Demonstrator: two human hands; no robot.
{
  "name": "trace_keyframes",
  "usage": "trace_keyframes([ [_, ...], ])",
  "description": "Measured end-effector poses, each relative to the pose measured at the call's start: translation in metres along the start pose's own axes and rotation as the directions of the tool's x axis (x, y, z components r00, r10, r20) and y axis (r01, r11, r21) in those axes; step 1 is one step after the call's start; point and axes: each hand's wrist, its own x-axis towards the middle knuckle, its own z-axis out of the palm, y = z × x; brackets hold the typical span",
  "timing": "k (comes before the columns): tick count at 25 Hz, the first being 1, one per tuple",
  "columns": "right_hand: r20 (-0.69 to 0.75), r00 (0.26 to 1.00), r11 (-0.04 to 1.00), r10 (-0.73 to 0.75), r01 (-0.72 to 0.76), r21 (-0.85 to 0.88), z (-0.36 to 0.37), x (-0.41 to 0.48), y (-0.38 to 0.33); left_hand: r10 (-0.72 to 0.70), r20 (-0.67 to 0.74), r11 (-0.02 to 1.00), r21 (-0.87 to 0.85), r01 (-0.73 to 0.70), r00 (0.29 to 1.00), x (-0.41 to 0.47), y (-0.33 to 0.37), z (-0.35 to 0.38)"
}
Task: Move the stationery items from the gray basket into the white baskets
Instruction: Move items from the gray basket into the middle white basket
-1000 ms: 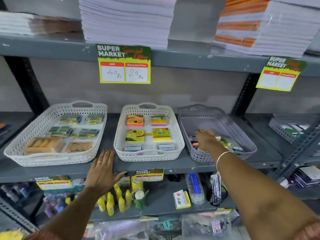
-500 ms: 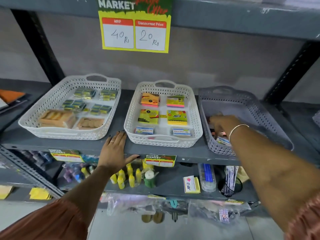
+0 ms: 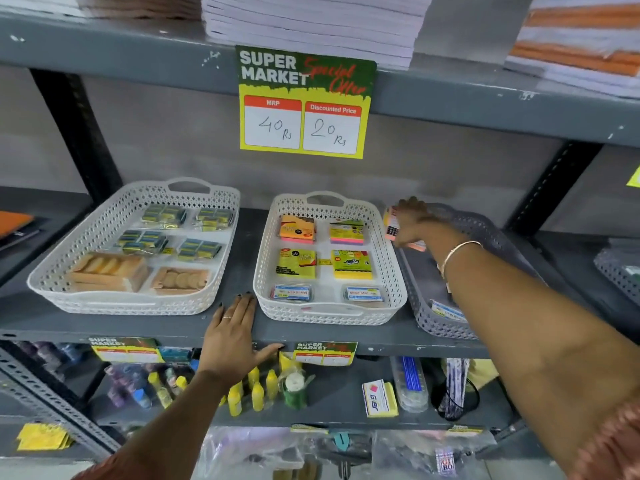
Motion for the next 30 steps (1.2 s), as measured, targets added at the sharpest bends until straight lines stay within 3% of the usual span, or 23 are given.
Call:
trace_keyframes([
  [4, 0.082, 0.972, 0.975, -0.220, 0.222, -0.017, 0.029, 0.010, -0.062, 0.004, 0.007, 1.000, 0.005, -0.004, 1.000, 0.001, -0.001, 0.002],
  [9, 0.202, 0.959, 0.973, -0.200, 0.219, -0.078, 0.071, 0.010, -0.084, 0.011, 0.002, 1.000, 0.001, -0.011, 1.000, 0.002, -0.002, 0.004],
  [16, 0.266, 0.948, 0.977, -0.173, 0.200, -0.077, 0.068, 0.007, -0.088, 0.020, -0.017, 1.000, 0.007, -0.020, 1.000, 0.003, -0.004, 0.008],
  [18, 0.224, 0.960, 0.985, -0.169, 0.157, 0.067, 0.058, 0.004, -0.081, 0.016, -0.019, 1.000, -0.007, -0.016, 1.000, 0.003, -0.004, 0.008],
  [20, 0.075, 0.989, 0.971, -0.129, 0.111, 0.210, 0.044, 0.002, -0.066, 0.012, -0.012, 1.000, -0.014, -0.012, 1.000, 0.003, -0.004, 0.007],
  [22, -0.064, 0.997, 0.959, -0.047, 0.063, 0.276, 0.031, -0.001, -0.036, 0.013, -0.004, 1.000, -0.010, -0.013, 1.000, 0.001, -0.002, 0.005],
  [23, -0.065, 0.998, 0.965, -0.012, 0.029, 0.261, 0.025, -0.006, -0.020, 0.014, -0.005, 1.000, -0.011, -0.014, 1.000, 0.001, -0.002, 0.004],
  [24, -0.031, 0.999, 0.973, 0.016, -0.008, 0.229, 0.022, -0.012, -0.002, 0.014, -0.008, 1.000, -0.013, -0.014, 1.000, 0.001, -0.002, 0.004],
  [26, 0.204, 0.978, 0.982, 0.055, -0.089, 0.164, 0.022, -0.030, 0.029, 0.020, -0.011, 1.000, -0.013, -0.020, 1.000, 0.000, -0.002, 0.004],
  [28, 0.467, 0.877, 0.993, 0.113, -0.109, -0.037, 0.031, -0.050, 0.044, 0.022, -0.011, 1.000, -0.016, -0.022, 1.000, 0.000, -0.001, 0.003],
  [29, 0.510, 0.847, 0.986, 0.151, -0.090, -0.142, 0.041, -0.056, 0.048, 0.022, -0.009, 1.000, -0.018, -0.022, 1.000, 0.000, 0.000, 0.003],
  [30, 0.478, 0.861, 0.977, 0.174, -0.089, -0.194, 0.053, -0.061, 0.053, 0.021, -0.007, 1.000, -0.018, -0.021, 1.000, 0.000, 0.000, 0.003],
])
